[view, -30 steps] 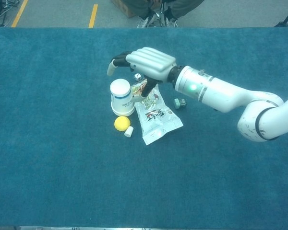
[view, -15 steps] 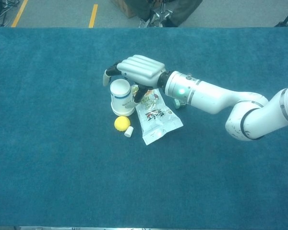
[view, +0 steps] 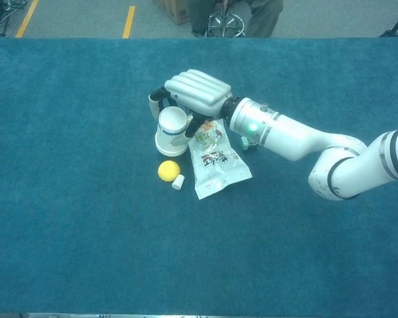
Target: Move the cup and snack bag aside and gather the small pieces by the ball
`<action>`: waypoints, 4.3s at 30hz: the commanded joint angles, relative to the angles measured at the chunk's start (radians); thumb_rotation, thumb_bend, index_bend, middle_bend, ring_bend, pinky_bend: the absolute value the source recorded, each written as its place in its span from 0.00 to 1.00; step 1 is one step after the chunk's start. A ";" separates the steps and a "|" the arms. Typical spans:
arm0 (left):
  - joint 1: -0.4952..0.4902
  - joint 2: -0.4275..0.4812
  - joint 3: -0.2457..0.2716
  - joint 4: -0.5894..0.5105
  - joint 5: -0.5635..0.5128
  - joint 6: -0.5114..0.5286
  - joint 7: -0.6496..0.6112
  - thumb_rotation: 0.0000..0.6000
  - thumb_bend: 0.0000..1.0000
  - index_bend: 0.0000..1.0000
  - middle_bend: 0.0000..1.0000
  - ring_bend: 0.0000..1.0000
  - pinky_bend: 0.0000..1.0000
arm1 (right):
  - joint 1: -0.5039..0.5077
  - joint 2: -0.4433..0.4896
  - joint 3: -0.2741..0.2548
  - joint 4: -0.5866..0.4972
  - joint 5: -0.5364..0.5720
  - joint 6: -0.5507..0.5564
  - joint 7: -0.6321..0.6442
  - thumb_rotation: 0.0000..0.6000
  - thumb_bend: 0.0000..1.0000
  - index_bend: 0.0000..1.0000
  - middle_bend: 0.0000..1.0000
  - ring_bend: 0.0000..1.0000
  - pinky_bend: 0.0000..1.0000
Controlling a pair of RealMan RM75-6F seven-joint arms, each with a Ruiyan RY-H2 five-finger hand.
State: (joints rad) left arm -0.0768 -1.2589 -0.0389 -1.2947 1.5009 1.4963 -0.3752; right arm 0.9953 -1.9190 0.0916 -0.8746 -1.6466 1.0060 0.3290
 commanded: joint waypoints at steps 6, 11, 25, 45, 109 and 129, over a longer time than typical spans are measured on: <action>0.000 0.002 -0.003 -0.005 0.000 0.001 0.004 1.00 0.31 0.55 0.50 0.33 0.50 | -0.005 0.015 0.022 -0.014 0.000 0.073 0.024 1.00 0.00 0.70 0.63 0.54 0.61; -0.001 0.006 -0.004 -0.015 0.003 0.003 0.014 1.00 0.31 0.55 0.50 0.33 0.50 | -0.017 0.075 0.050 -0.099 0.001 0.135 -0.005 1.00 0.00 0.70 0.63 0.54 0.61; -0.008 0.016 -0.006 -0.050 0.002 -0.006 0.058 1.00 0.31 0.55 0.50 0.33 0.50 | -0.116 0.338 0.035 -0.413 0.028 0.174 -0.323 1.00 0.00 0.70 0.63 0.54 0.61; -0.035 0.023 -0.015 -0.078 0.009 -0.025 0.085 1.00 0.31 0.55 0.50 0.33 0.50 | -0.313 0.605 -0.013 -0.642 0.188 0.176 -0.600 1.00 0.00 0.70 0.63 0.54 0.61; -0.031 0.000 -0.013 -0.052 -0.018 -0.040 0.069 1.00 0.31 0.55 0.50 0.33 0.50 | -0.568 0.734 -0.110 -0.720 0.228 0.118 -0.637 1.00 0.00 0.18 0.23 0.26 0.53; -0.026 0.012 -0.018 -0.069 -0.024 -0.032 0.073 1.00 0.31 0.55 0.50 0.33 0.50 | -0.396 0.634 -0.037 -0.713 0.056 0.015 -0.533 1.00 0.00 0.17 0.20 0.13 0.26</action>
State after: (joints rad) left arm -0.1030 -1.2473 -0.0574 -1.3639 1.4768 1.4641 -0.3016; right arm 0.5665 -1.2577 0.0461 -1.6092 -1.5595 1.0488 -0.2307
